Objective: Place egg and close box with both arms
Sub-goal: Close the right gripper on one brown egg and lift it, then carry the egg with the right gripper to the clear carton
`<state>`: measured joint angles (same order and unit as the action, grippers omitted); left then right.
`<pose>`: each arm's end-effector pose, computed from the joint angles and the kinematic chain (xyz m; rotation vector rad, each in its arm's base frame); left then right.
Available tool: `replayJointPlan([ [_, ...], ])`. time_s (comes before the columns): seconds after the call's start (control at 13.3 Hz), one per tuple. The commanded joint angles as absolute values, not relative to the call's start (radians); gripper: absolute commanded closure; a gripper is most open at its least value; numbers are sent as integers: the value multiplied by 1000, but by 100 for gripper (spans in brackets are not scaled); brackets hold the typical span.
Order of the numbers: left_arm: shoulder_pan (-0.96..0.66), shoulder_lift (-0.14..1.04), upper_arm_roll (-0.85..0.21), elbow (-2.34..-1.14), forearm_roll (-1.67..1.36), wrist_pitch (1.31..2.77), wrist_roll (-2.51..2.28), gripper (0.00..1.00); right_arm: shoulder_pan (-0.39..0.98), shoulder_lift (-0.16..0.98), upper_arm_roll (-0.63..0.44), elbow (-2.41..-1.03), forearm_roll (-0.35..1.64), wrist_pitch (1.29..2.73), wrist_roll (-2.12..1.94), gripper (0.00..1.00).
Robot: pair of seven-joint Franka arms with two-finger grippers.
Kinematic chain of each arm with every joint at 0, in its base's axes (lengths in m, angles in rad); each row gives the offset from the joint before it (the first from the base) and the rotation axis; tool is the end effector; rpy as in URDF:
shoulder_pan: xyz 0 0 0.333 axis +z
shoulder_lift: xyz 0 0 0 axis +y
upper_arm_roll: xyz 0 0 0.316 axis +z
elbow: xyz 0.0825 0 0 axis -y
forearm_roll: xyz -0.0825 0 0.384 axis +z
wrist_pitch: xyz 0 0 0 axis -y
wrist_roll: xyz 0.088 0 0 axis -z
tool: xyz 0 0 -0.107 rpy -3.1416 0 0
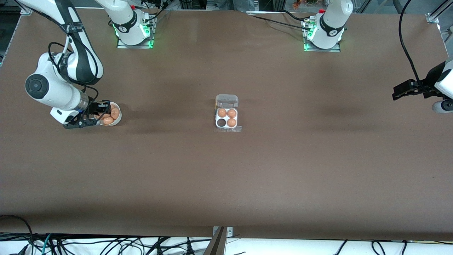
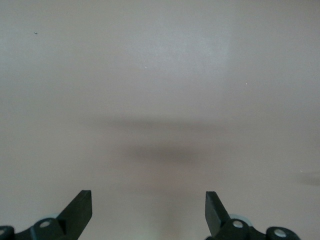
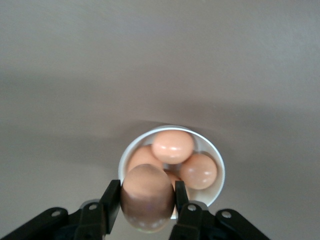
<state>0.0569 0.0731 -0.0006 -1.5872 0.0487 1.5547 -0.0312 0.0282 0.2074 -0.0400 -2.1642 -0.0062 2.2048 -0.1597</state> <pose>0.5702 0.0374 0.5744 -3.0871 -0.1324 0.1642 0.5413 -0.0065 0.2870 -3.1202 -0.2378 0.2621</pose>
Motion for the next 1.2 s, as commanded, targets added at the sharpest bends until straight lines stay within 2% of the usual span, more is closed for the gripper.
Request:
replayJointPlan([
  [0.0, 66, 83, -6, -1559, 63, 1536, -12, 0, 73, 247, -34, -2030, 18, 2062, -105, 80],
  [0.6, 64, 83, -6, -1559, 60, 1537, -14, 1, 366, 328, -34, -1876, 21, 2028, 343, 80],
  [1.13, 64, 83, -8, -1559, 60, 1537, -12, 1, 644, 530, -34, -1637, 28, 2031, 832, 80],
])
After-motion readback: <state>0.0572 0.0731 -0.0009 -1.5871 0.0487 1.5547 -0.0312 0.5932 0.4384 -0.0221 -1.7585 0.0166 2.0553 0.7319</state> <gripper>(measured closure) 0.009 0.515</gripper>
